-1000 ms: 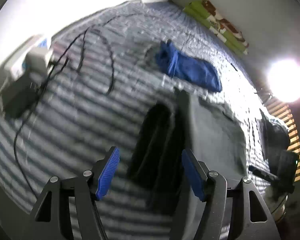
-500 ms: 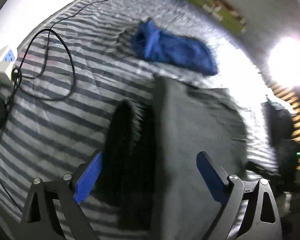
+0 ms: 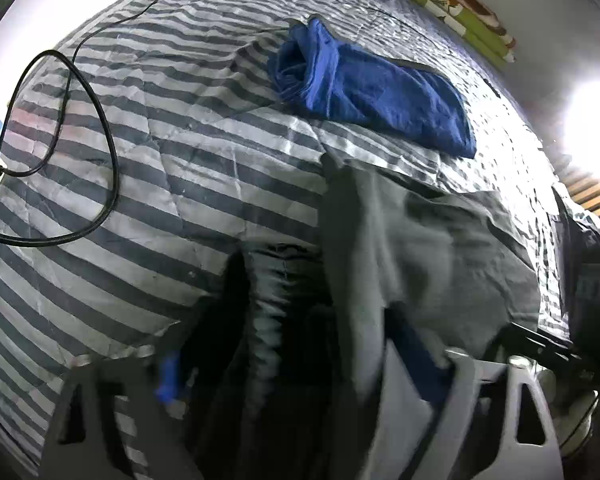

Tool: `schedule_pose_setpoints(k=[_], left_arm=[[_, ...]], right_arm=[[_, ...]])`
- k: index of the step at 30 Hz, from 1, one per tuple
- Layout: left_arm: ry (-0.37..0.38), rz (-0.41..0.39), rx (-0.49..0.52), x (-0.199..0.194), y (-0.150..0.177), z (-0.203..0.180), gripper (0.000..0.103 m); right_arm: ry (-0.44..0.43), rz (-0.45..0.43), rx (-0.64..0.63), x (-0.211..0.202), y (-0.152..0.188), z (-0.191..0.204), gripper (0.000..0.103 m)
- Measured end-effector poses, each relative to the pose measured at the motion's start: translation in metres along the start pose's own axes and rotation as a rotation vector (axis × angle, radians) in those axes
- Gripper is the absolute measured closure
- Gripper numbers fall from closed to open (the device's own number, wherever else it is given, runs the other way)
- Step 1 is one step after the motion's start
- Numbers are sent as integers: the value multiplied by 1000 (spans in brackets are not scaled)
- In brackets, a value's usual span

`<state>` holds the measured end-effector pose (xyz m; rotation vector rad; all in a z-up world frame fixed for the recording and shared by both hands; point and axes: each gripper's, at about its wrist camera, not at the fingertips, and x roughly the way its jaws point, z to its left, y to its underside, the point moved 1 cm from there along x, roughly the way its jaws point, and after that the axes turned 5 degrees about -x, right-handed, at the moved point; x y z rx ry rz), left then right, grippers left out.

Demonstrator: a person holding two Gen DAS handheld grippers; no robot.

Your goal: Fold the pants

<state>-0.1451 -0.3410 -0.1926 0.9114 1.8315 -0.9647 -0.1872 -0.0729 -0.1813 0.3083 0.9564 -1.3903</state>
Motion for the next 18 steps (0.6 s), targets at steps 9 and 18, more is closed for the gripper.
schedule_pose_setpoints(k=[9, 18], left_arm=[[65, -86, -41, -33, 3, 13, 74], [109, -151, -56, -54, 11, 0, 85]], right_arm=[[11, -11, -36, 4, 6, 13, 93], [67, -91, -160, -25, 8, 47, 96]])
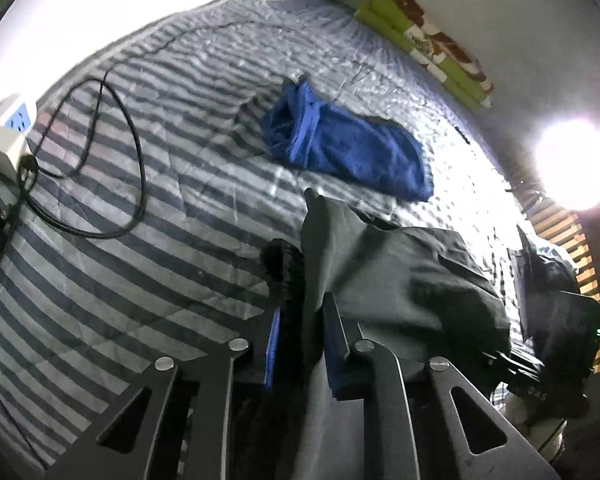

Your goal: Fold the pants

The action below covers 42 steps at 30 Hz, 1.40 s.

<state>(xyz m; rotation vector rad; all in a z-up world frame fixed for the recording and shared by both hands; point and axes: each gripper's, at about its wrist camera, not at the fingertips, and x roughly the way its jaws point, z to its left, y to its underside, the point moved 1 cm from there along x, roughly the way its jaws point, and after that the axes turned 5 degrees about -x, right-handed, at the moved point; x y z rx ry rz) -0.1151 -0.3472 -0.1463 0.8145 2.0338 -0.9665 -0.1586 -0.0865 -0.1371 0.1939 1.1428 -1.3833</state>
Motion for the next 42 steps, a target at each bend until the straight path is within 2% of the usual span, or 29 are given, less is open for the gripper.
schedule_pose_setpoints(k=[6, 7, 8, 11, 18, 24, 28, 30, 31, 32, 34, 35, 37, 39, 42], left_arm=[[44, -80, -1, -34, -6, -8, 91], [50, -95, -1, -39, -8, -9, 97], [68, -109, -3, -46, -13, -12, 97], [52, -150, 27, -53, -28, -22, 97], [44, -154, 25, -37, -75, -35, 98], [31, -187, 44, -23, -123, -56, 98], [-16, -199, 39, 4, -164, -58, 97], [-55, -168, 17, 32, -186, -50, 93], [-85, -152, -7, 43, -193, -45, 92], [-108, -154, -40, 49, -200, -39, 90], [-107, -192, -74, 45, -202, -31, 89], [-94, -202, -69, 44, -200, -29, 81], [-105, -194, -41, 41, -191, -29, 72], [-53, -160, -44, 37, -176, -26, 68], [17, -103, -49, 33, -144, -22, 53]], right_arm=[[44, -93, -139, -30, -13, 33, 97], [47, -107, -156, -34, -16, 36, 97], [52, -124, -179, -37, -22, 42, 97], [55, -165, -218, -46, -39, 49, 97], [101, -186, -212, -43, -82, 34, 97], [161, -226, -265, -33, -129, 24, 98], [141, -238, -239, -10, -171, 4, 97], [149, -190, -204, 17, -193, -17, 92], [191, -165, -189, 28, -200, -24, 84], [278, -137, -166, 40, -208, -37, 80], [359, -136, -142, 44, -215, -51, 78], [369, -148, -131, 39, -214, -58, 77], [336, -168, -103, 27, -208, -69, 68], [317, -180, -85, 12, -197, -76, 67], [240, -138, -73, -1, -168, -78, 67]])
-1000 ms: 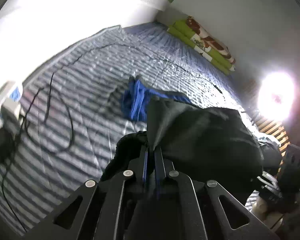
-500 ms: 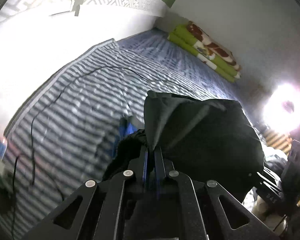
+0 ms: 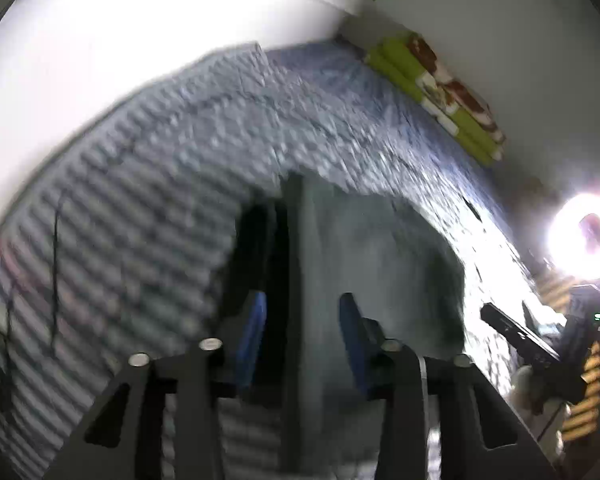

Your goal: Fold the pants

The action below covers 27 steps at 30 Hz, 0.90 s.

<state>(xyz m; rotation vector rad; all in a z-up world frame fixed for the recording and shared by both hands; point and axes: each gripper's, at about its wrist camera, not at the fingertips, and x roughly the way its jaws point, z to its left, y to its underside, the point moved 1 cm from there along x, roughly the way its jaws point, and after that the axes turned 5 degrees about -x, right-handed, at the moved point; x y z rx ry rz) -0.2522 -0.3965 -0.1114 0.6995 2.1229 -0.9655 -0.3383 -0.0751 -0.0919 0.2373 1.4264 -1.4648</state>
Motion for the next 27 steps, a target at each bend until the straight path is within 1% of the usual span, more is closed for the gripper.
schedule_pose_setpoints(k=[1, 2, 3, 4, 5, 6, 7, 8, 10, 12, 14, 16, 17, 18, 19, 20, 21, 22, 24, 25, 27], left_arm=[[18, 21, 6, 0, 9, 1, 46], [29, 45, 6, 2, 19, 2, 44], [33, 69, 3, 6, 27, 3, 44], [34, 92, 10, 13, 35, 2, 45], [21, 110, 14, 18, 44, 0, 52], [13, 127, 17, 24, 48, -1, 61], [-12, 148, 30, 31, 53, -4, 88], [-42, 150, 42, 34, 56, -5, 100], [-59, 139, 67, 34, 57, -9, 101], [-76, 101, 85, 24, 51, -13, 101], [-80, 55, 49, 9, 38, -5, 101], [-120, 11, 31, 0, 27, 5, 101], [-125, -1, 32, -2, 24, 7, 101], [-127, 8, 35, -1, 25, 9, 101], [-128, 33, 45, 0, 25, 11, 97], [-145, 32, 50, -1, 26, 14, 97], [-155, 15, 44, -4, 26, 15, 96], [-154, -1, 36, -7, 26, 15, 92], [-149, -24, 30, -9, 26, 10, 92], [-128, -28, 22, -9, 26, 7, 92], [-100, -28, 23, -7, 24, -6, 91]], right_arm=[[-24, 15, 1, -5, 11, 1, 66], [-55, 26, 5, -9, 24, 0, 65], [-78, 42, 10, -12, 38, 1, 62], [-86, 56, 22, -12, 47, 0, 62], [-105, 76, 50, -10, 59, -1, 62], [-123, 101, 70, -7, 67, 0, 62], [-138, 130, 84, -2, 74, 1, 62], [-147, 155, 94, 4, 81, 4, 62], [-178, 171, 107, 9, 86, 9, 62], [-216, 178, 129, 10, 86, 19, 60], [-276, 170, 141, 5, 84, 30, 60], [-288, 172, 114, 0, 81, 39, 60], [-280, 179, 79, -3, 81, 46, 60], [-246, 182, 41, -5, 81, 51, 60], [-192, 179, 7, -8, 81, 54, 60], [-111, 171, -34, -13, 82, 57, 60], [-89, 146, -48, -19, 81, 59, 60], [-83, 109, -51, -27, 79, 58, 60], [-85, 29, -62, -42, 75, 60, 60], [-87, -2, -72, -46, 72, 62, 60], [-62, -49, -78, -47, 62, 62, 60]])
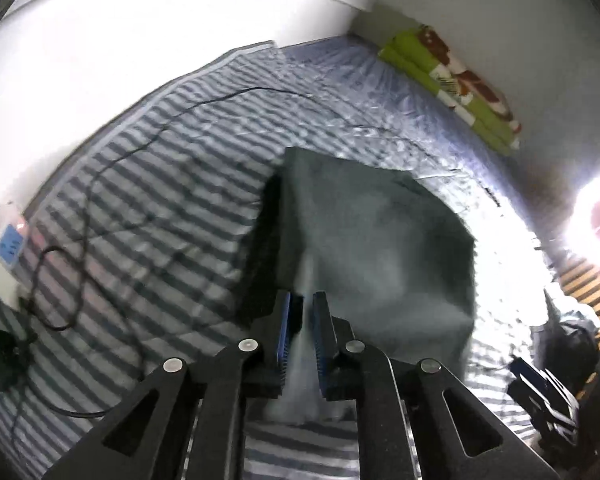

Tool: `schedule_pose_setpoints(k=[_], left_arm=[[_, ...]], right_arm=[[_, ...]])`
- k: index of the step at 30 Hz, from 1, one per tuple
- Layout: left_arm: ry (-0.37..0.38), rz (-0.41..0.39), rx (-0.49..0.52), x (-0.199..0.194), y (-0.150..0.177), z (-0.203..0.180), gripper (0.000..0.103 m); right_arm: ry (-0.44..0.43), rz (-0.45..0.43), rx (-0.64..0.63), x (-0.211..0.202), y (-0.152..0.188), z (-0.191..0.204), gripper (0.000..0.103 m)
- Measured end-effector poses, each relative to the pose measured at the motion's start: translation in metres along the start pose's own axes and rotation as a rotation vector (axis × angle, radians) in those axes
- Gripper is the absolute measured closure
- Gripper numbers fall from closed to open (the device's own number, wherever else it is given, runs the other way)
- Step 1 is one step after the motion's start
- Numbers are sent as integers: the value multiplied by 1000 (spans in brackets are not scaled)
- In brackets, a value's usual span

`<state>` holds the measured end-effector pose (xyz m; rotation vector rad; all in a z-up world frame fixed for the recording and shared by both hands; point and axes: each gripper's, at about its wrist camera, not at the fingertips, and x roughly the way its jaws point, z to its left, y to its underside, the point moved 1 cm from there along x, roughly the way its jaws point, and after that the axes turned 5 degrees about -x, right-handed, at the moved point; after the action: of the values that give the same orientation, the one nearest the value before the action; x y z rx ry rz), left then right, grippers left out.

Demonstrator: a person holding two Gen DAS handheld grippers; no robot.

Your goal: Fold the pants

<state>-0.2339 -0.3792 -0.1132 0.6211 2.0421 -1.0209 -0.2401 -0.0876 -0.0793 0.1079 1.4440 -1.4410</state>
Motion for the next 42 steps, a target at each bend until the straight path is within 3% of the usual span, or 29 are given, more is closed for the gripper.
schedule_pose_setpoints(k=[4, 8, 10, 13, 15, 18, 22, 25, 29, 34, 35, 36, 37, 39, 41, 42], left_arm=[[31, 16, 63, 10, 4, -38, 84], [-110, -51, 189, -7, 15, -66, 83], [-124, -72, 196, -26, 15, -65, 77], [-205, -143, 187, -53, 9, -60, 66], [-171, -162, 184, -61, 4, -65, 64], [-69, -114, 200, -48, 8, -92, 64], [104, 36, 278, 13, 31, -144, 64], [76, 127, 340, 61, 49, -163, 64], [33, 220, 292, 104, 59, -138, 64], [29, 226, 318, 111, 64, -127, 66], [24, 224, 328, 112, 66, -128, 66], [20, 222, 337, 114, 67, -129, 66], [18, 220, 347, 115, 68, -129, 66], [20, 214, 355, 116, 70, -129, 66], [23, 203, 362, 116, 72, -127, 66], [23, 202, 365, 116, 72, -127, 66]], right_arm=[[-4, -34, 92, 15, -28, -33, 62], [-89, -22, 305, 34, -45, -94, 62], [-100, -15, 331, 38, -47, -106, 62], [-93, -17, 301, 38, -47, -115, 62], [-108, -5, 316, 44, -45, -121, 62], [-119, -3, 352, 53, -45, -133, 64], [-158, -3, 377, 64, -55, -149, 64], [-205, 13, 441, 85, -63, -165, 63], [-302, 21, 529, 120, -68, -177, 62], [-424, 41, 641, 173, -73, -179, 62], [-440, 29, 657, 179, -76, -179, 63], [-447, 8, 661, 180, -78, -179, 83], [-440, -11, 650, 178, -83, -178, 92], [-354, -54, 538, 163, -102, -169, 92], [-110, -136, 340, 137, -124, -156, 92], [-44, -156, 288, 129, -130, -154, 92]])
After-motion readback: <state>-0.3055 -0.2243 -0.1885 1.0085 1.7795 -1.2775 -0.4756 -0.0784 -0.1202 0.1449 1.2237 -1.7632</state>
